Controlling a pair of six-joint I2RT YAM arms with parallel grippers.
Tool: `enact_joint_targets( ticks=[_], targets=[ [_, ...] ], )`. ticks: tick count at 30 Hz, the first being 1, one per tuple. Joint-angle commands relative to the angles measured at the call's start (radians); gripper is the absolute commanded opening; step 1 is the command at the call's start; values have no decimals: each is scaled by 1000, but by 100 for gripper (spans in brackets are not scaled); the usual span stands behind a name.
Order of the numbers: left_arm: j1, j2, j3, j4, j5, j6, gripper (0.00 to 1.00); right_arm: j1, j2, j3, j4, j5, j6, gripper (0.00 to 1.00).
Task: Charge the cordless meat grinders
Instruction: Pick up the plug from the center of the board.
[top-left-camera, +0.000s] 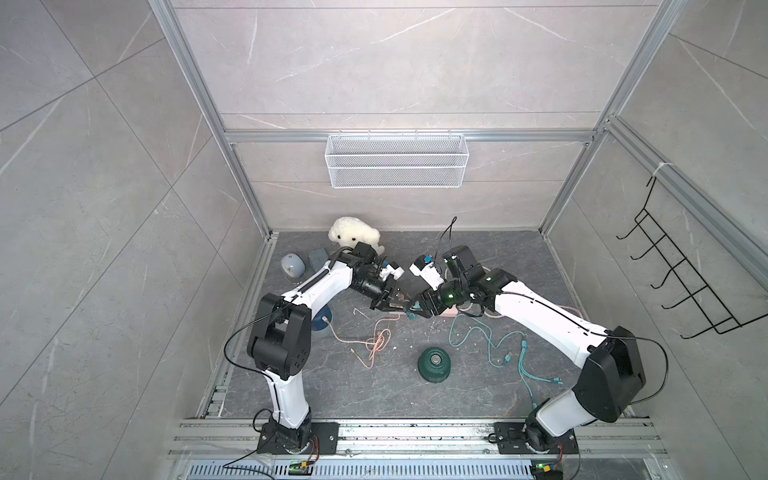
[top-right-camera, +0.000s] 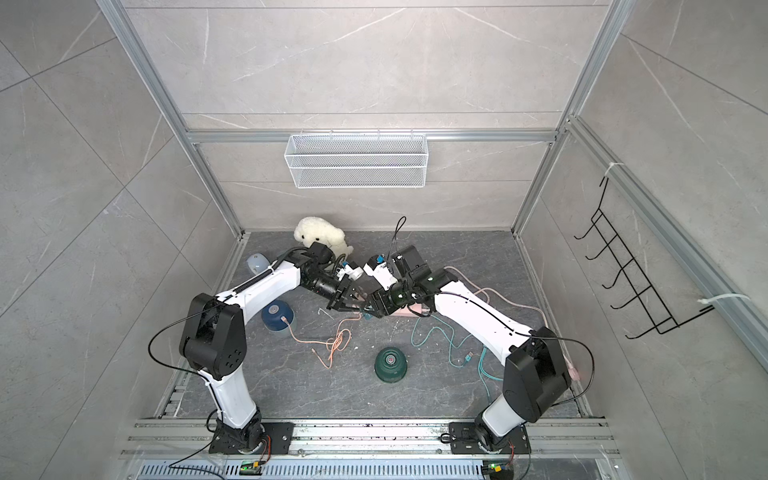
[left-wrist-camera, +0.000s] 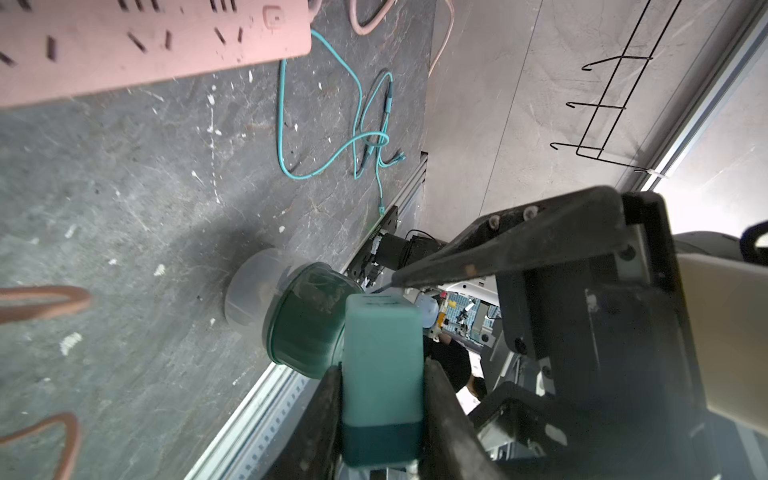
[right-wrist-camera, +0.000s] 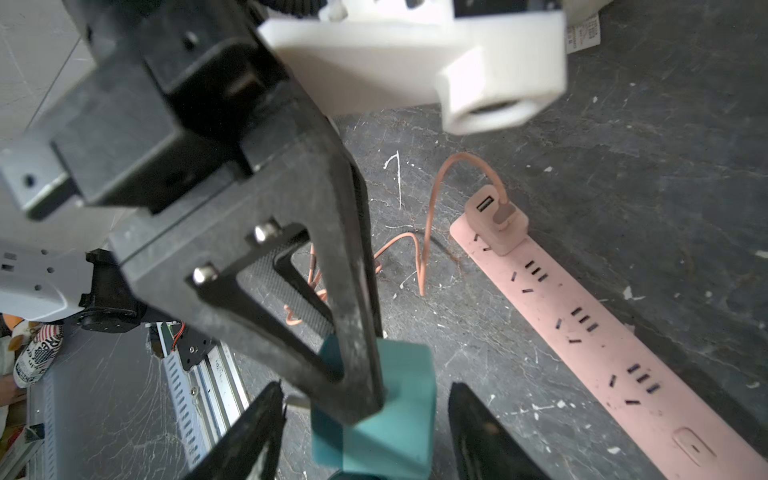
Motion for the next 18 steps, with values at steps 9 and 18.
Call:
enact_joint_targets(
  ticks=[9, 18],
  targets=[
    [21, -151, 17, 146, 212, 128, 13, -136, -81, -33, 52, -322, 30, 71],
    [2, -208, -5, 83, 311, 269, 14, -157, -61, -19, 124, -542, 51, 65]
  ],
)
